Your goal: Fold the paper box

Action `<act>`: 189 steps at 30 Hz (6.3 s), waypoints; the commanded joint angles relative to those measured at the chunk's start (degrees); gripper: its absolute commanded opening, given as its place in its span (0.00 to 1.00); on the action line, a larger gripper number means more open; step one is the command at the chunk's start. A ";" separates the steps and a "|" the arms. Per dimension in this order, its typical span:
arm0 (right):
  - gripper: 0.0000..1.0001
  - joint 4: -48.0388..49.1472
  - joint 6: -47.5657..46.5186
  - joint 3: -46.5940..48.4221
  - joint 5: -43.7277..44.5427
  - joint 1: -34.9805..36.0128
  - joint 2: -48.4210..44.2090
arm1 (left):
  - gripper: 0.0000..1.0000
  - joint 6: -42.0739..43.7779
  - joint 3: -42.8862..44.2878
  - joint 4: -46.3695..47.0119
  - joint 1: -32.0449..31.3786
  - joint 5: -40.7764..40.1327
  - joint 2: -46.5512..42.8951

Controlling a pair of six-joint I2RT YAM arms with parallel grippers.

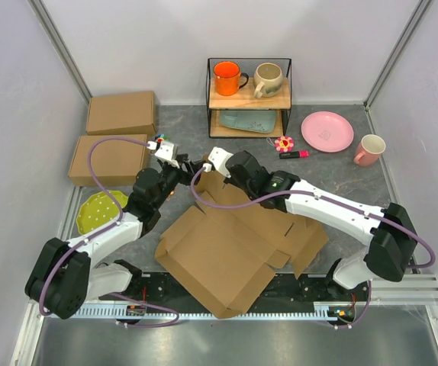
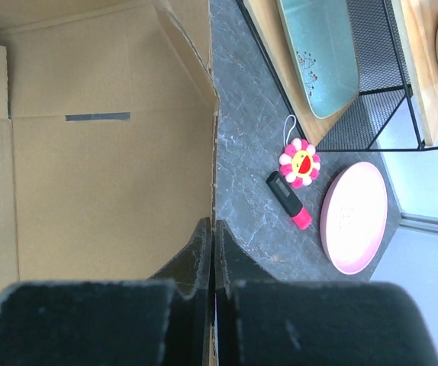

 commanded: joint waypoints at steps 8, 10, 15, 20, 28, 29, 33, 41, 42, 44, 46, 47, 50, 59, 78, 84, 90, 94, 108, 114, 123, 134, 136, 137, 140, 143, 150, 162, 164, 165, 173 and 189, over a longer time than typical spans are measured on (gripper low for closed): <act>0.00 -2.86 6.12 5.65 -5.94 -0.94 2.46 | 0.74 10.78 -0.46 17.92 0.02 17.21 6.91; 0.00 -3.48 7.34 5.74 -6.38 -0.94 2.38 | 0.73 9.03 0.07 19.84 0.02 16.25 8.14; 0.00 -3.83 8.84 5.21 -6.56 -0.94 1.41 | 0.55 2.54 0.34 23.98 0.02 9.49 8.50; 0.00 -3.92 9.55 4.77 -7.08 -0.94 0.01 | 0.43 -2.74 2.35 24.61 0.11 4.21 6.92; 0.00 -3.66 10.34 5.48 -8.14 -0.94 -0.96 | 0.35 -11.01 15.27 4.67 0.11 8.67 10.24; 0.00 -3.65 10.51 5.48 -8.40 -0.94 -1.14 | 0.30 -12.67 17.28 3.26 0.11 9.47 11.12; 0.00 -3.48 10.69 5.22 -8.84 -0.94 -1.31 | 0.06 -15.58 18.88 -2.46 0.02 11.59 15.08; 0.00 -2.34 10.60 4.07 -8.49 -0.94 -2.11 | 0.02 -16.81 19.06 -14.67 -0.33 14.66 14.83; 0.00 -2.34 10.60 4.16 -8.32 -0.85 -2.19 | 0.02 -16.99 19.06 -15.64 -0.33 14.93 14.56; 0.00 -2.25 10.52 4.25 -8.32 -0.94 -2.02 | 0.02 -17.43 18.36 -17.13 -0.33 16.07 12.99; 0.00 -2.25 10.52 4.24 -8.32 -0.85 -1.84 | 0.02 -17.69 17.57 -17.93 -0.42 16.86 11.93; 0.00 -2.25 10.52 4.16 -8.23 -0.85 -1.84 | 0.02 -17.78 17.22 -18.46 -0.42 17.12 10.79; 0.00 -2.16 10.69 4.07 -8.40 -0.85 -1.76 | 0.02 -18.31 16.07 -19.08 -0.68 18.53 9.38; 0.00 -2.69 11.40 4.07 -8.67 -0.24 -1.49 | 0.02 -23.14 12.73 -15.56 -5.95 21.26 9.64; 0.00 -3.39 11.66 2.93 -7.70 0.64 -3.69 | 0.39 -23.38 -6.33 -37.88 -6.04 -1.08 -25.07; 0.00 -3.04 11.83 2.84 -7.96 0.73 -2.81 | 0.55 -32.54 -14.25 -37.62 -6.48 -5.19 -26.40; 0.00 -3.04 11.83 3.02 -8.05 1.00 -2.11 | 0.71 -29.74 -13.11 -35.52 -6.40 -9.94 -21.40; 0.00 -2.95 11.83 2.93 -7.88 1.08 -2.11 | 0.72 -29.65 -12.58 -32.27 -6.40 -9.68 -17.18; 0.00 -2.60 11.75 2.40 -8.05 1.35 -2.11 | 0.48 -28.42 -13.02 -18.21 -6.40 -4.77 -7.76; 0.00 -2.69 11.75 2.75 -8.05 1.61 -1.75 | 0.46 -27.27 -12.49 -14.78 -6.48 -1.33 -3.90; 0.00 -2.86 11.83 2.66 -7.79 1.87 -1.49 | 0.22 -25.44 -14.07 -6.62 -8.41 3.32 -1.61; 0.00 -3.74 11.48 2.66 -6.83 2.49 -1.23 | 0.30 -16.99 -9.15 -6.77 -21.41 1.58 7.79; 0.00 -4.00 11.48 2.49 -6.56 2.58 -1.40 | 0.35 -16.03 -9.42 -6.77 -22.65 -1.05 8.58; 0.00 -4.09 11.57 2.49 -6.47 2.58 -1.58 | 0.37 -15.68 -9.77 -6.77 -23.79 -2.11 9.45; 0.00 -4.62 11.57 2.58 -6.12 2.93 -1.58 | 0.40 -13.83 -10.12 -6.60 -25.55 -5.54 10.25; 0.00 -5.06 11.66 2.66 -5.68 3.10 -1.40 | 0.43 -13.74 -10.91 -6.68 -26.00 -7.83 7.81; 0.00 -5.76 11.75 3.28 -5.42 3.19 -1.49 | 0.54 -12.51 -8.46 -20.01 -26.00 -13.80 -11.76; 0.00 -2.79 7.80 0.57 4.24 7.67 -1.66 | 0.55 -20.59 -9.41 -30.59 -25.56 -34.80 -28.77; 0.00 -1.72 5.35 -0.32 8.53 9.60 -2.37 | 0.55 -22.34 -10.56 -30.16 -25.12 -39.01 -27.98; 0.00 -1.11 4.64 -0.67 9.60 10.13 -2.54 | 0.55 -22.35 -11.17 -28.93 -25.03 -40.17 -27.54; 0.00 9.69 -9.94 -6.12 26.73 16.72 -2.99 | 0.56 -16.90 -15.57 -7.41 -22.48 -47.56 -19.54; 0.00 20.09 -16.30 -13.60 33.08 17.96 -0.53 | 0.60 -20.86 -16.98 20.54 -6.49 -28.85 -1.28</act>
